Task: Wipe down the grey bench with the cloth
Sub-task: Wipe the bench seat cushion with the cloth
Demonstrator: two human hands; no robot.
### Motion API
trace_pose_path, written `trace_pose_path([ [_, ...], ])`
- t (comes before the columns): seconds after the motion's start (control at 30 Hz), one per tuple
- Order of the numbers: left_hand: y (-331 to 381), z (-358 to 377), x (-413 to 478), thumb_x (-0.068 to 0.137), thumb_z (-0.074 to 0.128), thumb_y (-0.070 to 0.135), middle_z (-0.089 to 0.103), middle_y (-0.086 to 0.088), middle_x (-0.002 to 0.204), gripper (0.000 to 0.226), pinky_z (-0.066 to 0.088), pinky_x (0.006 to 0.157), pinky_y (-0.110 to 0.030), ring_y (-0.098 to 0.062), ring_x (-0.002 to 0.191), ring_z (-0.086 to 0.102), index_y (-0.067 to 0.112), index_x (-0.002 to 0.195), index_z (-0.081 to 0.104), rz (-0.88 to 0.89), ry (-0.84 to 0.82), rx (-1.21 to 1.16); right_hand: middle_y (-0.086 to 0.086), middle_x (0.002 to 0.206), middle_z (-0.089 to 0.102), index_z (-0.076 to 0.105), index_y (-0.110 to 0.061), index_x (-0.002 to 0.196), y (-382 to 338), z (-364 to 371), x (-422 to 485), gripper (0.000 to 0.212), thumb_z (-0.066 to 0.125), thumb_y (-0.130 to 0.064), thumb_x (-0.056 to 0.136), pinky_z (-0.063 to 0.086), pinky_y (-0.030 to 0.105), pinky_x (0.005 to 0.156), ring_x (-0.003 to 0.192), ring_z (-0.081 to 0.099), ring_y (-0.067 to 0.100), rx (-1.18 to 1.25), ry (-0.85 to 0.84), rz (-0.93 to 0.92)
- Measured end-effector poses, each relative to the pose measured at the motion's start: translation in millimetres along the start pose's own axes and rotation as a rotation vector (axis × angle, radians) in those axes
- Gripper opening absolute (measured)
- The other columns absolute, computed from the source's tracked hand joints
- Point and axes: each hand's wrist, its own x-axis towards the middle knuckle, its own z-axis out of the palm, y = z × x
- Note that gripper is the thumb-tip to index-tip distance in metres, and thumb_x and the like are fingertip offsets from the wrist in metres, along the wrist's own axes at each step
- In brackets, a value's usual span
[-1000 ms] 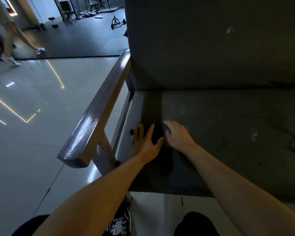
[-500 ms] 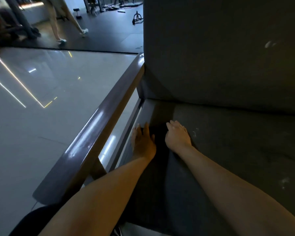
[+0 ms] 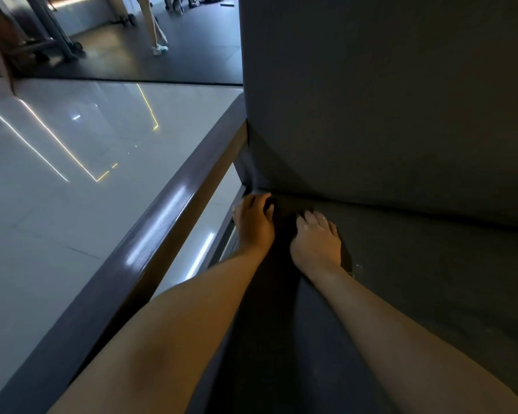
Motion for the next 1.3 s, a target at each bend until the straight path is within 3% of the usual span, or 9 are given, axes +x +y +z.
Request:
trace_pose_path([
  [0.1,2.2,4.2,35.5,0.103,0.053,0.035,0.05,-0.005,0.145,0.033,0.039,0.113,-0.04,-0.027,0.135,0.044,0.029,0.135,0.06,0.015,0.04,0.06,0.004,0.149,0.049,0.052,-0.019,0.142,-2.0,-7.9,12.5,0.043,0.045,-0.022,0.1,0.032,0.049,0.119,0.145,0.036,0.025,-0.014,-0.039,0.031],
  [0.2,-6.1,7.1,49.2,0.105,0.048,0.032,0.051,-0.002,0.145,0.034,0.038,0.105,-0.029,-0.024,0.131,0.05,0.025,0.138,0.055,-0.019,-0.105,0.058,0.004,0.14,0.054,0.058,-0.02,0.134,-4.9,-11.0,20.3,0.035,0.047,-0.022,0.1,0.04,0.048,0.112,0.138,0.043,0.025,-0.027,-0.061,0.061],
  [0.43,-9.5,-0.9,21.9,0.105,0.049,0.025,0.059,-0.008,0.132,0.027,0.043,0.097,-0.027,-0.022,0.119,0.059,0.017,0.131,0.056,0.039,-0.114,0.105,0.007,0.155,0.044,0.045,-0.015,0.15,-5.1,-4.7,21.2,0.047,0.036,-0.017,0.104,0.025,0.05,0.122,0.15,0.028,0.026,-0.08,-0.05,0.042],
  [0.6,-10.8,-18.8,-16.9,0.103,0.055,0.024,0.063,-0.01,0.124,0.027,0.05,0.096,-0.03,-0.023,0.112,0.063,0.013,0.129,0.057,0.011,-0.145,0.116,0.006,0.161,0.036,0.04,-0.016,0.153,-7.9,-11.4,14.9,0.054,0.043,-0.017,0.1,0.016,0.052,0.125,0.152,0.022,0.027,-0.09,-0.123,0.031],
  [0.7,-12.1,-30.8,-41.0,0.101,0.059,0.024,0.064,-0.009,0.124,0.029,0.053,0.098,-0.033,-0.023,0.112,0.064,0.014,0.128,0.058,0.058,-0.15,0.15,0.006,0.153,0.046,0.048,-0.017,0.147,-15.0,-18.2,1.1,0.05,0.05,-0.02,0.097,0.013,0.054,0.125,0.148,0.03,0.025,-0.109,-0.122,0.013],
  [0.93,-3.9,-54.3,-98.3,0.102,0.055,0.027,0.064,0.001,0.114,0.02,0.044,0.089,-0.022,-0.013,0.105,0.062,0.019,0.118,0.062,0.02,-0.17,0.083,0.006,0.152,0.047,0.051,-0.016,0.145,-28.8,-13.3,-53.5,0.049,0.053,-0.022,0.097,0.013,0.049,0.125,0.147,0.032,0.024,-0.037,-0.121,-0.046],
  [1.07,-0.5,-59.4,-133.3,0.1,0.054,0.031,0.064,0.0,0.116,0.018,0.054,0.094,-0.038,-0.017,0.105,0.063,0.023,0.116,0.06,0.004,-0.19,0.103,0.008,0.153,0.047,0.053,-0.014,0.143,-35.5,-12.5,-84.0,0.046,0.052,-0.021,0.098,0.014,0.047,0.126,0.146,0.034,0.024,-0.019,-0.141,-0.056],
  [1.2,8.5,-69.5,-155.3,0.099,0.053,0.028,0.061,-0.005,0.123,0.024,0.052,0.095,-0.045,-0.023,0.11,0.06,0.021,0.122,0.057,-0.043,-0.185,0.077,0.008,0.128,0.061,0.064,-0.013,0.121,-39.6,-10.5,-110.4,0.029,0.05,-0.02,0.097,0.025,0.047,0.121,0.128,0.052,0.027,0.018,-0.154,-0.061],
  [1.3,26.8,-84.7,-151.3,0.105,0.045,0.022,0.062,0.004,0.105,0.019,0.047,0.081,-0.027,-0.011,0.097,0.06,0.019,0.119,0.058,-0.141,-0.251,-0.181,0.011,0.141,0.055,0.053,-0.014,0.14,-37.0,-11.3,-120.5,0.038,0.049,-0.022,0.103,0.034,0.041,0.116,0.131,0.051,0.028,0.213,-0.076,-0.017],
])
